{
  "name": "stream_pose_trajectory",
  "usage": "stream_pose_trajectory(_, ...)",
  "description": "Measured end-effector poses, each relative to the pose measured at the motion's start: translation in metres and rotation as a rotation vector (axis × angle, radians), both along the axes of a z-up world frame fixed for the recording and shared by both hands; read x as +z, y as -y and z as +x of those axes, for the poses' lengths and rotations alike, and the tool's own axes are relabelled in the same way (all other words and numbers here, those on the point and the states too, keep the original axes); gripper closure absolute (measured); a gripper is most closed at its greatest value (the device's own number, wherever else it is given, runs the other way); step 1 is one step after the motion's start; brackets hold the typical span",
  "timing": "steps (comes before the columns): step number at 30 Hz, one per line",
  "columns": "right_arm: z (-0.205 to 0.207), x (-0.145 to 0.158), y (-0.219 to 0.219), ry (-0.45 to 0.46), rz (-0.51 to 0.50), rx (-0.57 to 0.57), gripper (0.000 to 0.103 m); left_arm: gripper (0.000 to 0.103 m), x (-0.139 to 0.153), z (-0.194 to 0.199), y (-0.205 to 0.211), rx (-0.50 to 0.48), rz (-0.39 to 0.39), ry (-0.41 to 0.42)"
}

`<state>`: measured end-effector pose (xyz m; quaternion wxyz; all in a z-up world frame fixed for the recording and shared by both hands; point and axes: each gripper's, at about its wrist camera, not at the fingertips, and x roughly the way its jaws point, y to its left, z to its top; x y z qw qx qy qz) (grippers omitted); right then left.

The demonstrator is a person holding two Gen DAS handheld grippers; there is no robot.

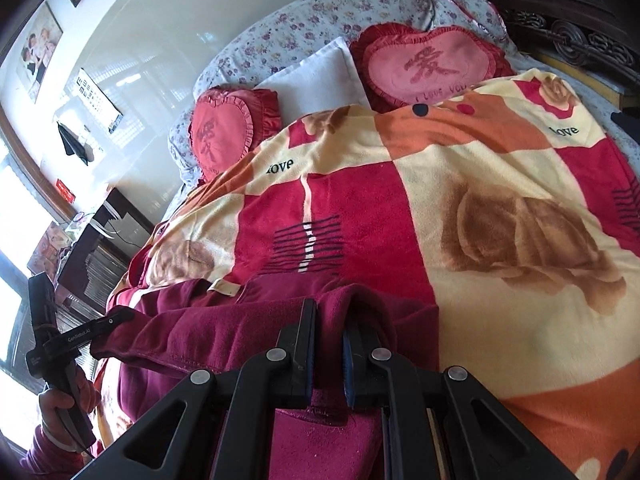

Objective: Fold small clothes
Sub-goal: 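Lift the gripped edge with both grippers and fold it over toward the collar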

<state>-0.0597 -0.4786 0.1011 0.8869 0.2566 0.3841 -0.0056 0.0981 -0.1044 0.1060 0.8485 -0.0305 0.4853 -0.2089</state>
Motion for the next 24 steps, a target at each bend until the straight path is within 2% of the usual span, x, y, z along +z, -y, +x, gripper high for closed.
stream_pose_trajectory(10, 0.035, -0.022, -0.001, -0.07, -0.003, 0.03, 0.093, 0.093, -0.018, 0.014, -0.002, 0.027, -0.024, -0.05)
stream_pose_trajectory(16, 0.055, -0.035, 0.008, -0.104, 0.083, 0.019, 0.093, 0.093, -0.019, 0.018, -0.004, 0.016, -0.043, -0.079)
stream_pose_trajectory(21, 0.064, -0.032, 0.007, -0.132, 0.089, 0.026, 0.093, 0.092, -0.015, 0.022, -0.008, 0.004, -0.067, -0.131)
stream_pose_trajectory(24, 0.059, -0.028, 0.013, -0.133, 0.129, 0.018, 0.093, 0.09, -0.012, 0.021, -0.009, -0.009, -0.068, -0.144)
